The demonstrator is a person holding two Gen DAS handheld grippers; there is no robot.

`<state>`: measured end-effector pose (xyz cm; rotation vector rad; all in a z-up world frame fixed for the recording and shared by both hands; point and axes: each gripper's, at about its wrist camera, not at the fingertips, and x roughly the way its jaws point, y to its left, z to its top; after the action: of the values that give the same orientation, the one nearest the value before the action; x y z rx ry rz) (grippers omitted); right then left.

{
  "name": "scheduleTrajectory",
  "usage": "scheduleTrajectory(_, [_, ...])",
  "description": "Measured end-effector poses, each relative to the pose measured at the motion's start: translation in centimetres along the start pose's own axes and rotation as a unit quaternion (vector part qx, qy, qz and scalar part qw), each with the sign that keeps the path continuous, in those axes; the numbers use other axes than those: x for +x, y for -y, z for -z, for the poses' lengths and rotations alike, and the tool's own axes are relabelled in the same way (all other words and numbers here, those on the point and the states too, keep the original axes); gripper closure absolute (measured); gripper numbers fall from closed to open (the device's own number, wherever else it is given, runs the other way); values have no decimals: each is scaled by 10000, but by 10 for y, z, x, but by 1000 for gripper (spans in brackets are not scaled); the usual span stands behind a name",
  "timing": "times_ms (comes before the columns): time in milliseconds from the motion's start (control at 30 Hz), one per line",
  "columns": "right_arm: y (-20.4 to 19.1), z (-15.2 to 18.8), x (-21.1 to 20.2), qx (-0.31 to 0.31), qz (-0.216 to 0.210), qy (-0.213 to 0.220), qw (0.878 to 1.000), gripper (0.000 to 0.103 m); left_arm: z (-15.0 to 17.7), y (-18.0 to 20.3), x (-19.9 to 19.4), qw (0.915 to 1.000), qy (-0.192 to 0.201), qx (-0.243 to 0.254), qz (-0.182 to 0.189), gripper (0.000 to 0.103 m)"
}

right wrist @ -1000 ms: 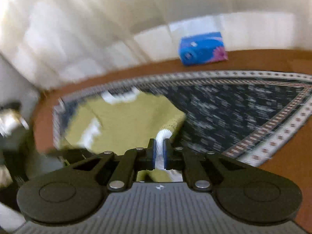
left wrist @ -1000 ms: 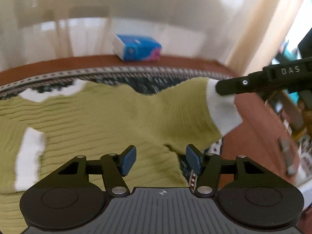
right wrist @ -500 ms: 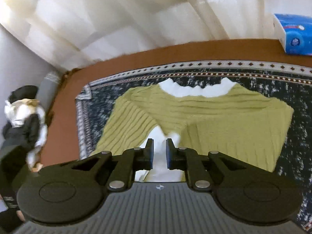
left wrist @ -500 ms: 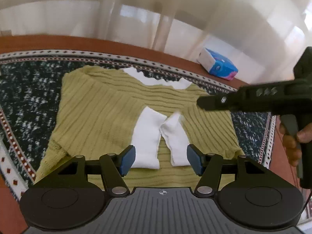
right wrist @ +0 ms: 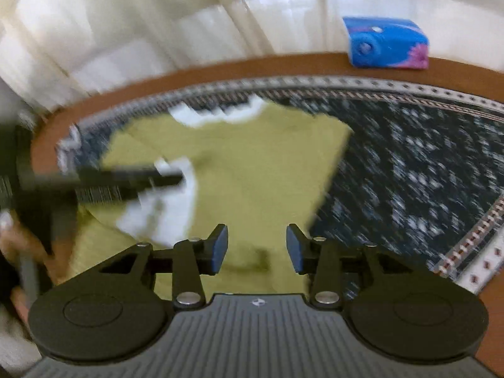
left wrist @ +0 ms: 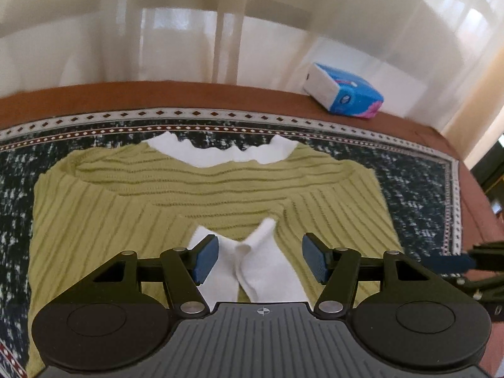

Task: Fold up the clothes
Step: 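Lay the cuff beside the other cuff on the body and open the right tool, then grasp the sweater hem with both tools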

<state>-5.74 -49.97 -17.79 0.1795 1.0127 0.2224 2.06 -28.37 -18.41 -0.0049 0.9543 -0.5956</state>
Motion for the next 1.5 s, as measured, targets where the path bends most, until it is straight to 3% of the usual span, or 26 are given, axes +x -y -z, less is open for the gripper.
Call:
scheduleTrajectory(100, [9,7,5,211,176,32,9996,53,-2,-3,9,10000,-79,-4,-26,31])
scheduleTrajectory(167, [17,7,11,439,101,-1,9990,53,-4,-3,12,10000,-90,25,-5,37])
scheduleTrajectory(200, [20,7,14,463,87,-39,9989,53,-6,-2,14,9999,-106,46,22,76])
scheduleTrajectory(233, [22,7,15,500,35,-64,9987,56,-9,-2,15,9998,-163,54,92,102])
scheduleTrajectory(267, [25,7,15,549,-38,-81,9984,83,-12,-2,15,9997,-186,63,166,103])
scheduleTrajectory(300, [27,7,15,599,-111,-98,9981,95,-14,-2,12,9996,-116,71,252,103])
scheduleTrajectory(367, [30,9,15,652,-100,-96,9978,94,-18,2,11,9993,-53,213,287,103])
scheduleTrajectory(467, [35,14,15,719,-39,-83,9974,94,-15,7,27,9982,-300,527,28,103])
scheduleTrajectory(600, [37,18,15,775,19,-44,9970,92,-12,3,29,9988,-254,426,-19,99])
scheduleTrajectory(667, [37,18,16,779,30,-65,9969,86,-14,1,26,9991,-230,357,-60,96])
scheduleTrajectory(700, [37,18,16,781,36,-81,9969,83,-15,-1,25,9992,-218,322,-80,85])
scheduleTrajectory(733, [38,18,16,783,41,-96,9969,82,-16,-2,23,9993,-206,288,-100,64])
scheduleTrajectory(800, [36,18,13,735,100,-120,9972,75,-18,-7,14,9995,-80,182,-247,47])
scheduleTrajectory(1033, [24,19,-15,446,173,329,9983,71,-6,-39,-44,9986,366,-255,-270,47])
scheduleTrajectory(1267, [-1,24,-13,119,-64,163,9998,71,47,-61,-84,9981,143,-370,-473,47])
scheduleTrajectory(1500, [-6,67,-44,64,5,64,10000,65,106,-91,-133,9943,-24,-781,-730,41])
